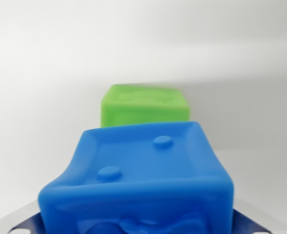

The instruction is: Stack cube

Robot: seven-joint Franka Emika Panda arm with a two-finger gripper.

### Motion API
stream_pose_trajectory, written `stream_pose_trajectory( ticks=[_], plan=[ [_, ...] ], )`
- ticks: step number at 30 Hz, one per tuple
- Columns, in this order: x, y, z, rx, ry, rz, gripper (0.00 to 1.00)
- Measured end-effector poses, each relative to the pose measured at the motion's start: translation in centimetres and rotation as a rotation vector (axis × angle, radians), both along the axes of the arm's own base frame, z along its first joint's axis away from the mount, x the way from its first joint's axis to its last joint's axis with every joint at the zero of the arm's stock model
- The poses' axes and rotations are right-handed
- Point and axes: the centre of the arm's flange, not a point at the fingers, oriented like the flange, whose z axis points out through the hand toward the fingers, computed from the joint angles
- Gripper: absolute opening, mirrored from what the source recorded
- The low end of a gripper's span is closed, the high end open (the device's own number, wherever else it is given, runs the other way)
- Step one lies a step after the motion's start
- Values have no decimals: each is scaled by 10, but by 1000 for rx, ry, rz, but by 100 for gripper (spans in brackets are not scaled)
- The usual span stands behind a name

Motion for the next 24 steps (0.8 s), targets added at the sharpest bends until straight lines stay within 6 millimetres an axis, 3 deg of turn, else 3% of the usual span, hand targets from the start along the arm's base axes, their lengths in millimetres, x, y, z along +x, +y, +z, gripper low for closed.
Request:
stream_pose_trajectory(
  ticks=[24],
  plan=[
    [0, 1, -29, 0, 0, 1, 0]
  ],
)
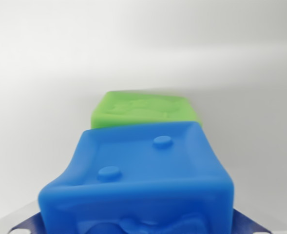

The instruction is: Stack cube

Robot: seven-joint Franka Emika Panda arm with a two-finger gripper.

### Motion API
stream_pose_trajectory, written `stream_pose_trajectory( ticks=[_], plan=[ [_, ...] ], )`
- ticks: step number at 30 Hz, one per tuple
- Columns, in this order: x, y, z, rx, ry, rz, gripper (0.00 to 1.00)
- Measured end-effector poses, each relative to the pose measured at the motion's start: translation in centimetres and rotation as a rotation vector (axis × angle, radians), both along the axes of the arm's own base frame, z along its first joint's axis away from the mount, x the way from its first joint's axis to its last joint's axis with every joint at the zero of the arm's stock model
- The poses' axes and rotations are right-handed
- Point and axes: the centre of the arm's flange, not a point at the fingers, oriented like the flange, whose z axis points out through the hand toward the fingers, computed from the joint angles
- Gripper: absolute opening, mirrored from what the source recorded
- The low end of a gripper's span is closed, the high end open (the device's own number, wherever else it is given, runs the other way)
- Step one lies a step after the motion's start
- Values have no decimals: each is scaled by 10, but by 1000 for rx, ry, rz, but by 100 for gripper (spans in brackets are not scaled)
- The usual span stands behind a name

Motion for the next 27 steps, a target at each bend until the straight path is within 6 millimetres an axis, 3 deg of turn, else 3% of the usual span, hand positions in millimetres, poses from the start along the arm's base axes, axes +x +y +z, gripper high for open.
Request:
stream_pose_trajectory(
  ticks=[2, 3, 27],
  plan=[
    [0, 0, -1, 0, 0, 0, 0],
    [0, 0, -1, 0, 0, 0, 100],
    [0, 0, 0, 0, -1, 1, 100]
  ],
)
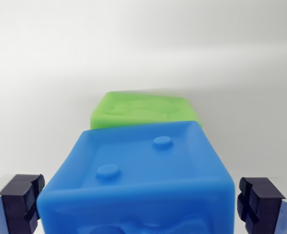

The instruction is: Stack cube

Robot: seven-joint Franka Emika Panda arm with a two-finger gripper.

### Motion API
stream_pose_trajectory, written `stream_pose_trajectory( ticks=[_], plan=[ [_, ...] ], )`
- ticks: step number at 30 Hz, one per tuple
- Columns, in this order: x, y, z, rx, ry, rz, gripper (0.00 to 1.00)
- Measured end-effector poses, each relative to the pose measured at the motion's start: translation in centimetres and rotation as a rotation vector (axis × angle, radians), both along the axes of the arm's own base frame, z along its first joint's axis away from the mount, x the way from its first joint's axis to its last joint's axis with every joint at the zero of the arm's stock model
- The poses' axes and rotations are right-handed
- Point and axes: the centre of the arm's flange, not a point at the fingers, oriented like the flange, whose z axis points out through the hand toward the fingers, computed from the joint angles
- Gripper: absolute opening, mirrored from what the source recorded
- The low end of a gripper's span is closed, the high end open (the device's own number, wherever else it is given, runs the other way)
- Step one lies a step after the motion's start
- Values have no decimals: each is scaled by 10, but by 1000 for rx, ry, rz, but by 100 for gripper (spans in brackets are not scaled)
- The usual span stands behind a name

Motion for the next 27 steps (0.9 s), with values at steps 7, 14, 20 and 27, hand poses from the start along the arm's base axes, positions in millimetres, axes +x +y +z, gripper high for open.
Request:
stream_pose_trajectory(
  ticks=[7, 14, 20, 27],
  plan=[
    [0, 0, 0, 0, 0, 0, 100],
    [0, 0, 1, 0, 1, 0, 100],
    [1, 0, 11, -1, -3, 0, 100],
    [1, 0, 27, 0, -3, 2, 100]
  ],
)
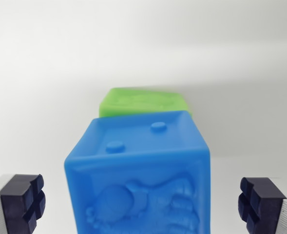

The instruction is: Stack cube

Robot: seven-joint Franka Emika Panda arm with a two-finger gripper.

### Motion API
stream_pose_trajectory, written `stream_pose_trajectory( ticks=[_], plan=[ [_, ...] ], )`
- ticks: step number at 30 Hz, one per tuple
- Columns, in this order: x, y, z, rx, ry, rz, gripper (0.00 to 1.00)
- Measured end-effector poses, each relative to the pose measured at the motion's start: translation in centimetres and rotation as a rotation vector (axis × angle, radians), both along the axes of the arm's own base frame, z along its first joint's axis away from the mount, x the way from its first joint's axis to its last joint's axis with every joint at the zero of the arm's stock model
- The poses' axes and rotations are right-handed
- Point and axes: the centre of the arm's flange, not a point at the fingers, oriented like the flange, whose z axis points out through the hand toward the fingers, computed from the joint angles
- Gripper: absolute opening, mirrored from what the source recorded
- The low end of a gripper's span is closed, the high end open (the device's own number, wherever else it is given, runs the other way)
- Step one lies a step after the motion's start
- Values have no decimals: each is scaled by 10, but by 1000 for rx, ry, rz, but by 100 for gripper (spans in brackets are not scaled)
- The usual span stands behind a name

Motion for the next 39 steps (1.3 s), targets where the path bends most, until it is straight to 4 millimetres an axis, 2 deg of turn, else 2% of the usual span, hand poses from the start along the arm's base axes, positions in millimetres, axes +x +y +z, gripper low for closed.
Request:
stream_pose_trajectory(
  ticks=[16, 39],
  plan=[
    [0, 0, 53, -1, -3, 1, 100],
    [0, 0, 154, 3, -7, -2, 100]
  ],
)
